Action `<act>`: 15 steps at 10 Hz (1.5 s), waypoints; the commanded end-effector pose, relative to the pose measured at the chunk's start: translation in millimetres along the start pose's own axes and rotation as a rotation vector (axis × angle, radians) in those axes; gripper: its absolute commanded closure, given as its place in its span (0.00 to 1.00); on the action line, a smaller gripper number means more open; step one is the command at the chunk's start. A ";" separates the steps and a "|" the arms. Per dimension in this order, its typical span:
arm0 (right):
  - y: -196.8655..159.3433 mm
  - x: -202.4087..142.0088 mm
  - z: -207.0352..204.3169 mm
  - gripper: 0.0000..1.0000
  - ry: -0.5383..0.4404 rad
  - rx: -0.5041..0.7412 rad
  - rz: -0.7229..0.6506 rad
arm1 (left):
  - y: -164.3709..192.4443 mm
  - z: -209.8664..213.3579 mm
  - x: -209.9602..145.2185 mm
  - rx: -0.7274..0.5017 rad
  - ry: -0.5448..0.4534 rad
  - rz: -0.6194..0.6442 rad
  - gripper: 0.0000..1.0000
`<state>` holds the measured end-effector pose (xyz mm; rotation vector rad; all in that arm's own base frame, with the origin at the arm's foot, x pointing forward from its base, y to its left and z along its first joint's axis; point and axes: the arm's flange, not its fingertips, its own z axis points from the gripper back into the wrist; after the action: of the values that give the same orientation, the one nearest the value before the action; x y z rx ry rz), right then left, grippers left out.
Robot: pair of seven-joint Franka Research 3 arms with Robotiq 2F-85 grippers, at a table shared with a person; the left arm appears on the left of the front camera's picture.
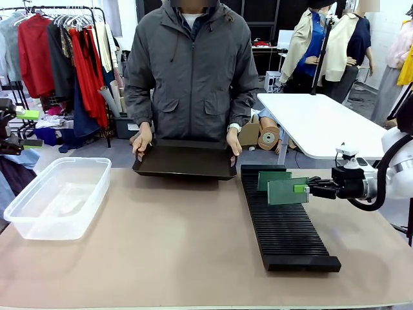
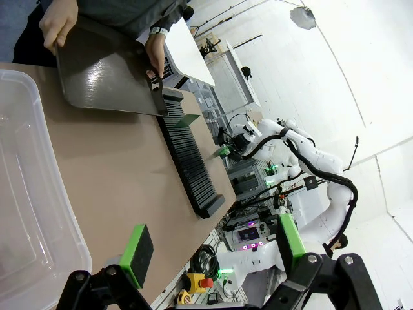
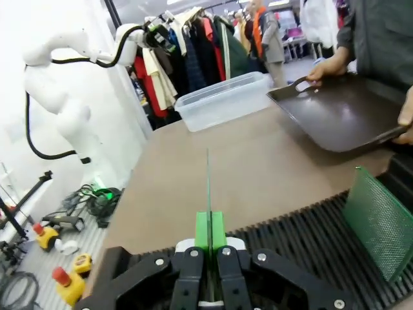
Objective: Sort PCBs into racks and boxes based on the side picked up.
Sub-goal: If the short side of the Blank PCB is picked up, insert it into the PCB Rack ; if the long side is picked up, place it in the Organizing box.
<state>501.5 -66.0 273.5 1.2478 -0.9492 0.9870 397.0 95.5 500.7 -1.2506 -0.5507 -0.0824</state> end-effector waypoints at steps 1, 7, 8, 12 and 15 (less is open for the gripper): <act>-17.5 -16.0 2.1 1.00 -0.012 -0.042 0.043 | -2.3 0.9 -0.7 0.000 0.003 0.001 0.00; -32.5 -46.1 8.1 1.00 -0.055 -0.080 -0.012 | -2.3 0.9 -0.7 0.000 0.003 0.001 0.00; -28.0 -47.1 9.0 1.00 -0.025 -0.062 -0.004 | -2.3 0.9 -0.7 0.000 0.003 0.001 0.00; -28.0 -47.1 9.0 1.00 -0.025 -0.062 -0.004 | -2.3 0.9 -0.7 0.000 0.003 0.001 0.00; -28.0 -47.1 9.0 1.00 -0.025 -0.062 -0.004 | -2.3 0.9 -0.7 0.000 0.003 0.001 0.00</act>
<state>512.8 -79.8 217.2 1.2156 -0.9851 0.9268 397.0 95.6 500.6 -1.2506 -0.5506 -0.0824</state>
